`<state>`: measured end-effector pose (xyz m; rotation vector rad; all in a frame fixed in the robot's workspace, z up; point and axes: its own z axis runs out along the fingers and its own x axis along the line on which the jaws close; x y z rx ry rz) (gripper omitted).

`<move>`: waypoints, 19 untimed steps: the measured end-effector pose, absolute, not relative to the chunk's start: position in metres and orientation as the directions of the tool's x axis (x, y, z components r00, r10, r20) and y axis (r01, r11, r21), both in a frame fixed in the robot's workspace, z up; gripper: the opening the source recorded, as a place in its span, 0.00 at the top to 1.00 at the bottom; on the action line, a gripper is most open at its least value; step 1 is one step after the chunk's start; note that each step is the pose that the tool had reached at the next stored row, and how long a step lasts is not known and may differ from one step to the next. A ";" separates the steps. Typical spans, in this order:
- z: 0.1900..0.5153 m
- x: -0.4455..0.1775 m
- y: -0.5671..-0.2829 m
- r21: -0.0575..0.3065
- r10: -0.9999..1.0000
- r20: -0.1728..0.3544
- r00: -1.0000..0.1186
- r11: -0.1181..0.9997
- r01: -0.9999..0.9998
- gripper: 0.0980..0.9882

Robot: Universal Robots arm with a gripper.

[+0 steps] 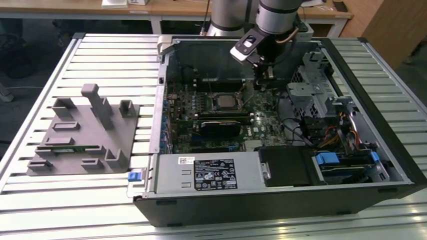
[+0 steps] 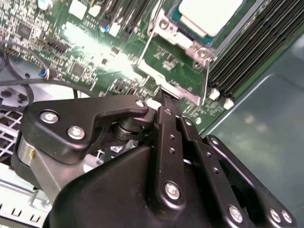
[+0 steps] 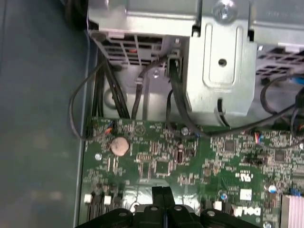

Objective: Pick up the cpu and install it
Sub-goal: 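Close the cpu cover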

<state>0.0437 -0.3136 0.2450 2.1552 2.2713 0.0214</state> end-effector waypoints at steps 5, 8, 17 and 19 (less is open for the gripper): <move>0.245 0.038 -0.314 0.017 0.999 0.002 -0.052 0.052 0.998 0.99; 0.245 0.036 -0.314 0.017 0.999 0.002 -0.052 0.052 0.998 0.99; 0.245 0.033 -0.314 0.017 0.999 0.002 -0.052 0.052 0.998 0.99; 0.245 0.032 -0.314 0.017 0.999 0.002 -0.052 0.052 0.998 0.99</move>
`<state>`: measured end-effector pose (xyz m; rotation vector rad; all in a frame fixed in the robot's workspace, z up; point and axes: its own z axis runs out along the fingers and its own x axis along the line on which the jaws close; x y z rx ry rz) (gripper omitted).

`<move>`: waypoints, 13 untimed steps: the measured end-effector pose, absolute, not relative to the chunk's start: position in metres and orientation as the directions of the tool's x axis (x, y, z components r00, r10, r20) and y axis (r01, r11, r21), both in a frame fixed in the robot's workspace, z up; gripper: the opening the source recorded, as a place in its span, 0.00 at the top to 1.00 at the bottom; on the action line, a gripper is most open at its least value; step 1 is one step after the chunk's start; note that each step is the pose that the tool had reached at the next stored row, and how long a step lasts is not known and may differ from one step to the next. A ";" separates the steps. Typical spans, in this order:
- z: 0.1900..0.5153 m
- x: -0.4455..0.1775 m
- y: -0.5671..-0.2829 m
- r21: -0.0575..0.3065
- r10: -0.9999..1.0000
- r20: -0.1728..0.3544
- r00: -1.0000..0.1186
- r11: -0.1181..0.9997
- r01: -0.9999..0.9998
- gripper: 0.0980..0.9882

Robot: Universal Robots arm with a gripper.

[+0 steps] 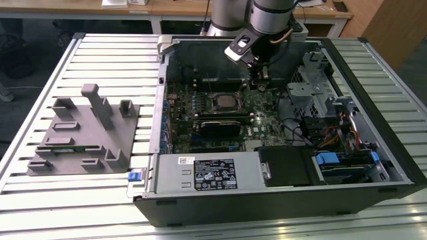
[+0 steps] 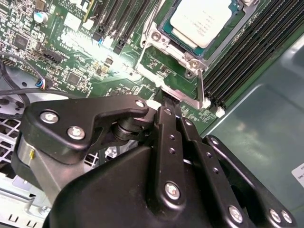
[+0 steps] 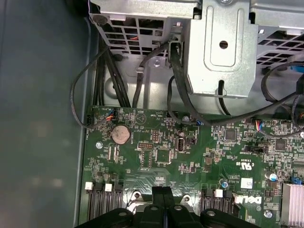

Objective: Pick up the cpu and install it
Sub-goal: 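Close the cpu cover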

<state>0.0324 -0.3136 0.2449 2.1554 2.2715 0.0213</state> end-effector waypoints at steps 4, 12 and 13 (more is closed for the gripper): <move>0.245 0.030 -0.314 0.017 0.999 0.002 -0.052 0.052 0.998 0.99; 0.245 0.021 -0.314 0.017 0.999 0.002 -0.052 0.052 0.998 0.99; 0.245 0.021 -0.314 0.017 0.999 0.002 -0.052 0.052 0.998 0.99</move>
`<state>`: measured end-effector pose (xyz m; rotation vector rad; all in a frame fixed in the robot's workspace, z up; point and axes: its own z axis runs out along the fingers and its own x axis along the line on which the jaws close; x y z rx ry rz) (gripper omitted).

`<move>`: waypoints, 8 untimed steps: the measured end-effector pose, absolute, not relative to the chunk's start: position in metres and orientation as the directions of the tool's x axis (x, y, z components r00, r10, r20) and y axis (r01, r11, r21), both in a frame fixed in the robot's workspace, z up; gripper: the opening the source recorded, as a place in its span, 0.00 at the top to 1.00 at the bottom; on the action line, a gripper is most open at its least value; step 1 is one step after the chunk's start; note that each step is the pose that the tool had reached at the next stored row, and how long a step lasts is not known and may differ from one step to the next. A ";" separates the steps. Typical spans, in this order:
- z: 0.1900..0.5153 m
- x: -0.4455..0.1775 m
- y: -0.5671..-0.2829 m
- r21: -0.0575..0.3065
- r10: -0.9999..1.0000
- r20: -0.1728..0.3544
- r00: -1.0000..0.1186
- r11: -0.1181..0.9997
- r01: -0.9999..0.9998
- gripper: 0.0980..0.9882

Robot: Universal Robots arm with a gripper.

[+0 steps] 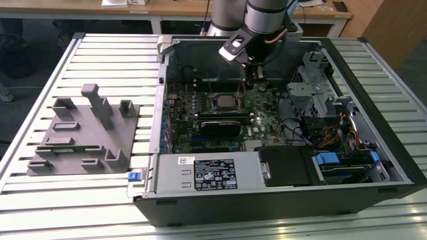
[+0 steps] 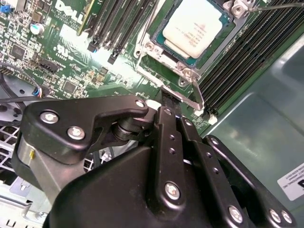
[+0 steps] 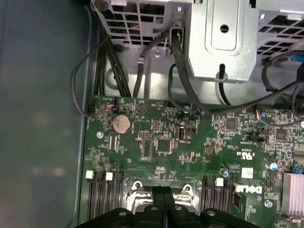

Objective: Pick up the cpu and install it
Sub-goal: 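Close the cpu cover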

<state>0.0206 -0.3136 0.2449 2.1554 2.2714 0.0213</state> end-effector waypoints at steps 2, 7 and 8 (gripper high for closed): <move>0.245 0.020 -0.314 0.017 0.999 0.002 -0.052 0.052 0.998 0.99; 0.245 0.018 -0.314 0.017 0.999 0.002 -0.053 0.052 0.998 0.99; 0.245 0.018 -0.314 0.017 0.999 0.002 -0.052 0.052 0.998 0.99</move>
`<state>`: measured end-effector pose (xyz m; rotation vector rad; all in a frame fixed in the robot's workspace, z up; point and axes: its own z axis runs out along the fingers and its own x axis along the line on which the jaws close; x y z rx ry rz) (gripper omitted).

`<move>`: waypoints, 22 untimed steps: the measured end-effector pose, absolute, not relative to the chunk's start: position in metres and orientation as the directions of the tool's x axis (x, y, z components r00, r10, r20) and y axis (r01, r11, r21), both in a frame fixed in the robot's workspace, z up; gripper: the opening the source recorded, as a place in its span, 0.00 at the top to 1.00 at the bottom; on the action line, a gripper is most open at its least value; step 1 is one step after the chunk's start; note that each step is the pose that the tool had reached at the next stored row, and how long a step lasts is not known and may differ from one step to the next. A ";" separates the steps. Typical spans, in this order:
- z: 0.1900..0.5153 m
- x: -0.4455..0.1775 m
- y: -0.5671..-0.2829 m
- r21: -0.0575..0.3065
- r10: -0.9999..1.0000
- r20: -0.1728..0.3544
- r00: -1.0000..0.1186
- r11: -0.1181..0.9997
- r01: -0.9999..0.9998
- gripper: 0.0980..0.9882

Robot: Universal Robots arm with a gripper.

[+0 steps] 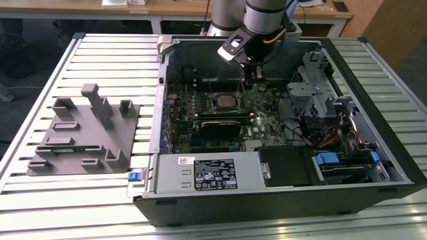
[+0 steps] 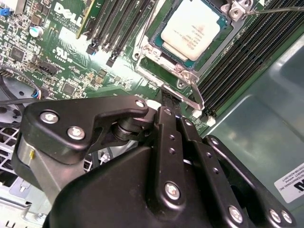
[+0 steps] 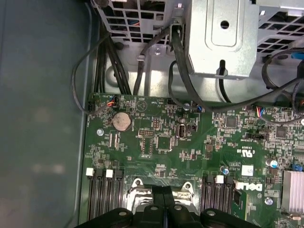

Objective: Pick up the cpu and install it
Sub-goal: 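Close the cpu cover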

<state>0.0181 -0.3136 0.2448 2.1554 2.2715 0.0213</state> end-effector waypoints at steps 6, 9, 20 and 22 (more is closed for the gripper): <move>0.245 0.015 -0.314 0.017 0.999 0.002 -0.052 0.052 0.998 0.99; 0.245 0.013 -0.314 0.017 0.999 0.002 -0.052 0.052 0.998 0.99; 0.244 0.004 -0.314 0.017 0.999 0.002 -0.052 0.052 0.998 0.99; 0.244 0.002 -0.314 0.017 0.999 0.002 -0.052 0.052 0.998 0.99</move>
